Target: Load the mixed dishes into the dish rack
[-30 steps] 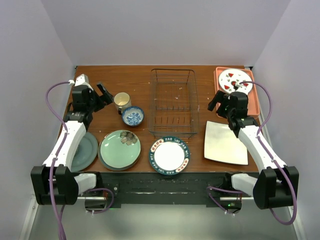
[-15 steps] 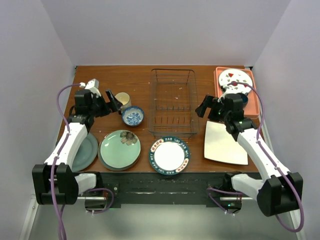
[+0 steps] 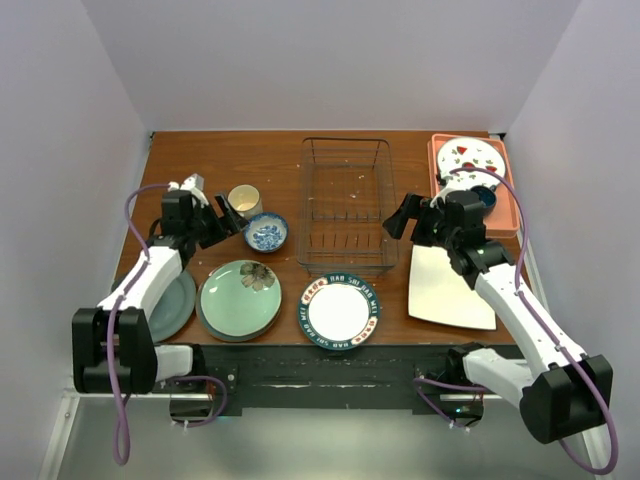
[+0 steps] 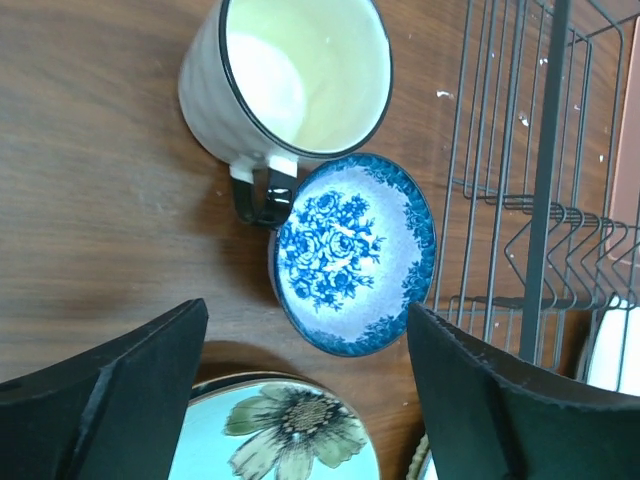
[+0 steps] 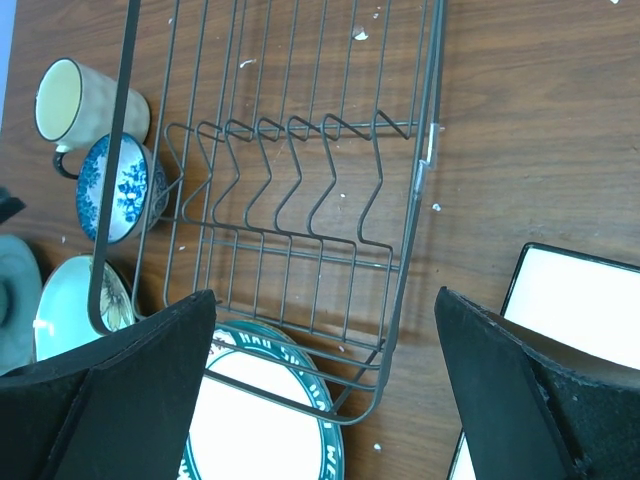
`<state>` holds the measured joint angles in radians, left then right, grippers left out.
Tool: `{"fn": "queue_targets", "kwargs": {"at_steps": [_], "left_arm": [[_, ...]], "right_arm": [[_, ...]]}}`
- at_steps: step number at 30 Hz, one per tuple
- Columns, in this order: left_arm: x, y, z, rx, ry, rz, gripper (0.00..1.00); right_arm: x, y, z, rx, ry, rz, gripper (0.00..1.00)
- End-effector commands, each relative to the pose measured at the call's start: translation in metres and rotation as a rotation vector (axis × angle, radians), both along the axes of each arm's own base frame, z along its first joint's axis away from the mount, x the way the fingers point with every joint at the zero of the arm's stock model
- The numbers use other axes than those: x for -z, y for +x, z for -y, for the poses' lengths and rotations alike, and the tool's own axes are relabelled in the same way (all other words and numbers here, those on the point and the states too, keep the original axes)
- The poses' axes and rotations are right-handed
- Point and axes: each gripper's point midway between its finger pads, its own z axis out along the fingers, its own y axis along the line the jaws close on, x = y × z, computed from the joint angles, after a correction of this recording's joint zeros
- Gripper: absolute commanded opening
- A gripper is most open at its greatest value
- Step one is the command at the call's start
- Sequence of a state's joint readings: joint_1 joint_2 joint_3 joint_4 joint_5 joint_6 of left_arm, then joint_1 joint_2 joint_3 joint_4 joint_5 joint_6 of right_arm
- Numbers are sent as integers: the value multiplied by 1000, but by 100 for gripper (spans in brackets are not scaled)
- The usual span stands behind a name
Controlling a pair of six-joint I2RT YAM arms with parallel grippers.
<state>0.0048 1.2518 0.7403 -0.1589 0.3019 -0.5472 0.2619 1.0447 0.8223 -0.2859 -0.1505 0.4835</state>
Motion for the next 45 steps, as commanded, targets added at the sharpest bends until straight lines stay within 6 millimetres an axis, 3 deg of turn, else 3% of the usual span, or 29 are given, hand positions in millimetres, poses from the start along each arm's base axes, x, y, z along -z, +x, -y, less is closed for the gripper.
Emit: {"fn": "queue_targets", "kwargs": {"at_steps": [1, 7, 21, 27, 29, 30, 34, 39, 45], "left_arm": [[-1, 15, 26, 5, -85, 28, 78], [24, 10, 49, 12, -13, -60, 68], [58, 12, 38, -43, 75, -126, 50], [65, 19, 44, -18, 81, -139, 37], [66, 20, 44, -19, 91, -141, 27], [67, 19, 44, -19, 94, -147, 17], [55, 19, 41, -35, 113, -118, 1], [34, 21, 36, -52, 134, -72, 0], [-16, 27, 40, -30, 121, 36, 0]], "right_arm": [[-16, 4, -6, -6, 34, 26, 95], [-18, 5, -5, 5, 39, 26, 93], [-20, -1, -2, 10, 28, 29, 93], [-20, 1, 0, 17, 19, 27, 93], [-20, 1, 0, 19, 16, 27, 93], [-21, 1, 0, 19, 16, 27, 93], [-23, 2, -1, 18, 20, 28, 93], [-26, 3, -3, 12, 30, 31, 93], [-40, 4, -14, -61, 39, 68, 95]]}}
